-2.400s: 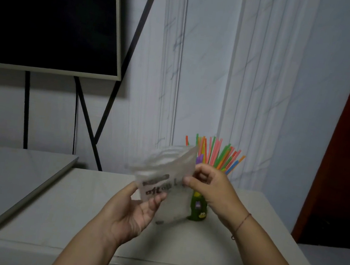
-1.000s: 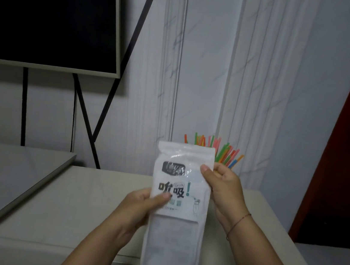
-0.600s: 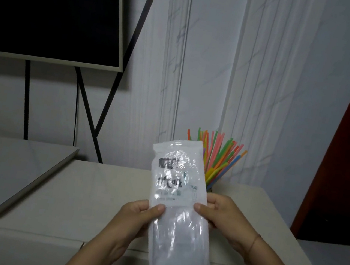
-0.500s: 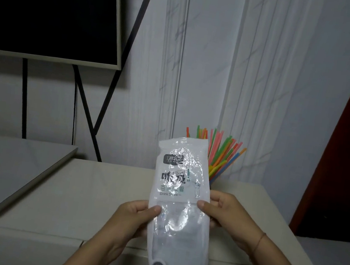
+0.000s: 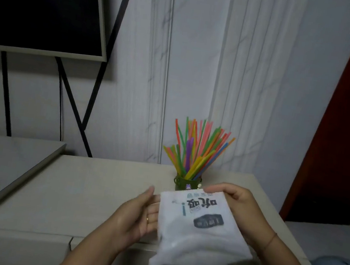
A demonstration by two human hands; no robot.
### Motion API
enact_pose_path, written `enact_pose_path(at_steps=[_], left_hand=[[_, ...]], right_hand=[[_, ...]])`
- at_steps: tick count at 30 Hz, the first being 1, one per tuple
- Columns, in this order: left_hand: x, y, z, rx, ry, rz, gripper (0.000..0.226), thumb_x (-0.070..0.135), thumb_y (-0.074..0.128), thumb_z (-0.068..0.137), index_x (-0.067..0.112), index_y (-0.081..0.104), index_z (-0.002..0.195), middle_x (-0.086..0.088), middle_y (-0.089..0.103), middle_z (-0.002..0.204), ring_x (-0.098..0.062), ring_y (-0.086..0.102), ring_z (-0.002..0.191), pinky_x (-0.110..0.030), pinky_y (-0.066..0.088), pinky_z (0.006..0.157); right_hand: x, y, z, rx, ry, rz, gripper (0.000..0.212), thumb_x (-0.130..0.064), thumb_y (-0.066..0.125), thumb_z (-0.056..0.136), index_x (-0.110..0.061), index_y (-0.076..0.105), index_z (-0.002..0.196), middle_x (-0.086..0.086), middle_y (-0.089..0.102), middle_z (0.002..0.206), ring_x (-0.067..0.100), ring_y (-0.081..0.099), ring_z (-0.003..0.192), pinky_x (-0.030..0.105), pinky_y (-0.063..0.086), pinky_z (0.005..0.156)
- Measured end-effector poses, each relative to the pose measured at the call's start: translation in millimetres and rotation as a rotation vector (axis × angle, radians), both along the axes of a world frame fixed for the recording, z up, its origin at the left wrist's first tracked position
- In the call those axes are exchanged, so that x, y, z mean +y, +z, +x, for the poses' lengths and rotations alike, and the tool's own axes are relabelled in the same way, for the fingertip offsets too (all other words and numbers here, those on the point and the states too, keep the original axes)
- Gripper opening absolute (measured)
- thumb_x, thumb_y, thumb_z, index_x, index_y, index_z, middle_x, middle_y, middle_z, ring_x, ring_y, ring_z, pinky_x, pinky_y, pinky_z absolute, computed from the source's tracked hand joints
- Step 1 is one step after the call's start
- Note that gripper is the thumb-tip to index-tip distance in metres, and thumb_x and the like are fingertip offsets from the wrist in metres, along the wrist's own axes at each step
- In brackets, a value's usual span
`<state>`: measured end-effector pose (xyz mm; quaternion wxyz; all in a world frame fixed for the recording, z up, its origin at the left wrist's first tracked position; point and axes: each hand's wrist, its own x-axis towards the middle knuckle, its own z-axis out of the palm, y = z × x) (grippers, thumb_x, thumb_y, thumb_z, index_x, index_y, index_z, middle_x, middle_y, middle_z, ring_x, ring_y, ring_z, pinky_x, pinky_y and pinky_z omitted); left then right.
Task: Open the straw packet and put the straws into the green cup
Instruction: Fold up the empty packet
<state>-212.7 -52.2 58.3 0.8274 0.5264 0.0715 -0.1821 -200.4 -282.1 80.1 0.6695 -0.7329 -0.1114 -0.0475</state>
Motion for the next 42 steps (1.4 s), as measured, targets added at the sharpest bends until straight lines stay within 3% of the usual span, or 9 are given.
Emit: enact_pose_path(at_steps=[3,7,11,14,20,24,32,36,42], left_hand=[[-21.3,6.2,1.2,0.039,-0.192,0.035,0.071,0.064,0.046,0.083,0.002,0.073,0.106,-0.020,0.070,0.112,-0.028,0.070,0.089,-0.039,0.055,0.079],[-68.0,8.9,-2.5,-0.056,-0.456,0.118,0.054,0.023,0.077,0.074,0.004,0.064,0.122,-0.021,0.064,0.123,-0.032,0.062,0.106,-0.048,0.043,0.103],[-129.7,1.7,10.3,-0.075,-0.429,0.157,0.036,-0.003,0.070,0.076,-0.001,0.068,0.112,-0.021,0.068,0.112,-0.035,0.065,0.088,-0.037,0.058,0.071],[-176.7,1.1,19.6,-0.147,-0.382,0.215,0.027,-0.006,0.068,0.077,-0.003,0.070,0.104,-0.018,0.074,0.094,-0.023,0.069,0.062,-0.020,0.047,0.046],[-273.9,-1.2,28.8,-0.201,-0.521,0.372,0.031,-0.003,0.068,0.080,-0.002,0.066,0.111,-0.020,0.072,0.105,-0.018,0.068,0.065,-0.023,0.049,0.048],[-317.8,-13.6,28.8,-0.212,-0.705,0.491,0.018,0.007,0.066,0.085,-0.007,0.063,0.096,-0.017,0.068,0.101,-0.034,0.064,0.088,-0.036,0.053,0.082],[-342.1,-48.1,49.6,-0.207,-0.567,0.558,0.038,0.015,0.070,0.084,0.006,0.059,0.119,-0.016,0.068,0.107,-0.026,0.066,0.100,-0.028,0.054,0.082],[-349.5,-54.9,55.6,-0.301,-0.576,0.572,0.030,0.007,0.064,0.088,0.006,0.058,0.117,-0.007,0.071,0.097,-0.017,0.066,0.088,-0.015,0.054,0.067],[-354.7,-67.5,66.6,-0.347,-0.559,0.604,0.031,0.012,0.068,0.085,0.008,0.062,0.115,-0.017,0.071,0.101,-0.021,0.063,0.085,-0.027,0.050,0.072]], right_hand=[[-22.9,5.6,0.5,-0.072,-0.134,-0.030,0.030,0.004,0.057,0.084,-0.015,0.077,0.073,0.008,0.075,0.081,0.028,0.071,0.074,0.039,0.058,0.067],[-61.9,14.7,-5.3,-0.152,-0.263,-0.024,0.035,0.006,0.058,0.083,-0.020,0.076,0.069,0.008,0.074,0.080,0.023,0.070,0.071,0.031,0.058,0.063],[-114.6,13.6,-16.1,-0.050,-0.368,0.006,0.022,-0.015,0.053,0.093,-0.018,0.070,0.106,0.011,0.072,0.098,0.026,0.068,0.088,0.036,0.057,0.075],[-161.4,5.8,-34.7,0.257,-0.199,0.261,0.054,-0.052,0.038,0.091,-0.012,0.065,0.114,0.019,0.069,0.108,0.033,0.066,0.100,0.042,0.056,0.080],[-240.7,-32.6,-76.6,0.375,-0.304,0.152,0.032,-0.022,0.061,0.085,-0.007,0.066,0.113,0.013,0.071,0.111,0.026,0.068,0.097,0.030,0.056,0.077],[-283.2,-66.3,-106.3,0.450,-0.498,0.143,0.031,-0.012,0.071,0.078,-0.007,0.070,0.108,0.011,0.074,0.100,0.024,0.070,0.084,0.030,0.058,0.073],[-342.4,-145.6,-159.1,0.721,-0.694,0.219,0.034,-0.010,0.081,0.065,-0.002,0.074,0.097,0.018,0.074,0.097,0.038,0.068,0.094,0.049,0.052,0.090],[-348.2,-183.1,-138.2,0.800,-0.837,0.233,0.031,-0.011,0.083,0.063,-0.003,0.074,0.092,0.015,0.075,0.087,0.031,0.069,0.079,0.038,0.056,0.074],[-353.3,-225.9,-71.1,0.780,-1.059,0.229,0.038,-0.016,0.084,0.063,-0.003,0.070,0.096,0.008,0.068,0.078,0.023,0.064,0.066,0.027,0.053,0.057]])
